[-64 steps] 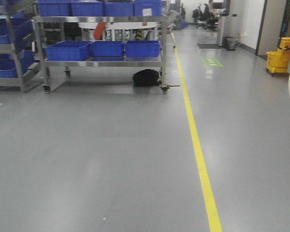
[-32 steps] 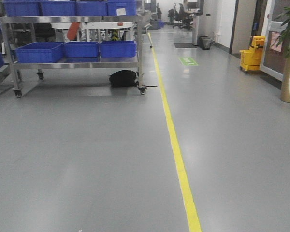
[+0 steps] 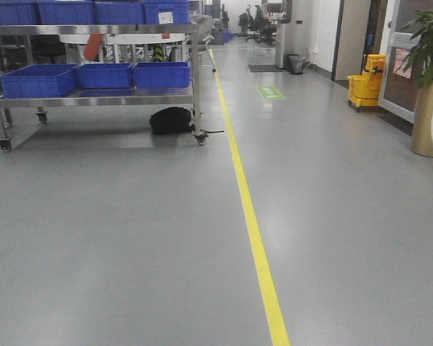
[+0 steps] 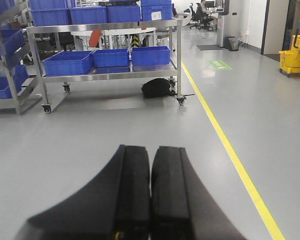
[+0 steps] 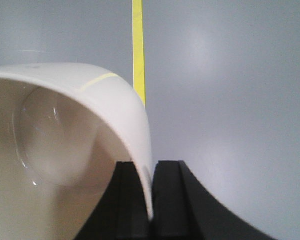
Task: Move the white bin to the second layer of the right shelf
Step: 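Drive along the yellow-lined aisle holding the bin in the right gripper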
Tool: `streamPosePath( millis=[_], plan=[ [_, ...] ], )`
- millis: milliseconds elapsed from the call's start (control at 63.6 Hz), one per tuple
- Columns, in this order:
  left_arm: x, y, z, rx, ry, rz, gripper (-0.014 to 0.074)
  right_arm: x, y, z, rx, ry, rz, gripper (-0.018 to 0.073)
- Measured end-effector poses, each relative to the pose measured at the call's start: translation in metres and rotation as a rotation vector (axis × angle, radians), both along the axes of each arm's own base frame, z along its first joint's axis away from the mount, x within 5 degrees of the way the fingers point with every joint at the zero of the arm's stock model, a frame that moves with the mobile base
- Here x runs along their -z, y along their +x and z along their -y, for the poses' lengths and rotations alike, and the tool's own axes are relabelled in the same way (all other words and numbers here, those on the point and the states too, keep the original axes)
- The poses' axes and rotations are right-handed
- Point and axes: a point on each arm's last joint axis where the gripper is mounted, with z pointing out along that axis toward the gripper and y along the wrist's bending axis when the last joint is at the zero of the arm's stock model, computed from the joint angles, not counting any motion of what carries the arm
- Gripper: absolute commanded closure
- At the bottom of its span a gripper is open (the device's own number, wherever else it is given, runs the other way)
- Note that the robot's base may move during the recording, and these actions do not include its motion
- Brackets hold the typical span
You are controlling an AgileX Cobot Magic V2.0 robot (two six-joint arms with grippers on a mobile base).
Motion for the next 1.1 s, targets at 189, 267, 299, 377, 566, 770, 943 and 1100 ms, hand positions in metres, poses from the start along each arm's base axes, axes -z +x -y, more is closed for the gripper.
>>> streamPosePath(
  millis=[189,267,299,377,566,770,943,1100],
  plan=[
    [0.0,0.0,0.0,0.0,0.0,0.0,0.0512,0.0,0.0,0.0,0.0,0.0,0.0,0.0511],
    [0.0,0.0,0.0,0.0,0.0,0.0,0.0512,0.0,0.0,0.0,0.0,0.0,0.0,0.0511],
    [0.0,0.0,0.0,0.0,0.0,0.0,0.0512,0.0,0.0,0.0,0.0,0.0,0.0,0.0511],
    [0.0,0.0,0.0,0.0,0.0,0.0,0.0512,0.0,0.0,0.0,0.0,0.0,0.0,0.0511],
    [0.0,0.0,0.0,0.0,0.0,0.0,0.0512,0.0,0.0,0.0,0.0,0.0,0.0,0.0511],
    [0.0,0.0,0.0,0.0,0.0,0.0,0.0512,0.0,0.0,0.0,0.0,0.0,0.0,0.0511],
    [0.0,0.0,0.0,0.0,0.0,0.0,0.0512,0.0,0.0,0.0,0.0,0.0,0.0,0.0511],
    [0.0,0.0,0.0,0.0,0.0,0.0,0.0512,0.0,0.0,0.0,0.0,0.0,0.0,0.0511]
  ],
)
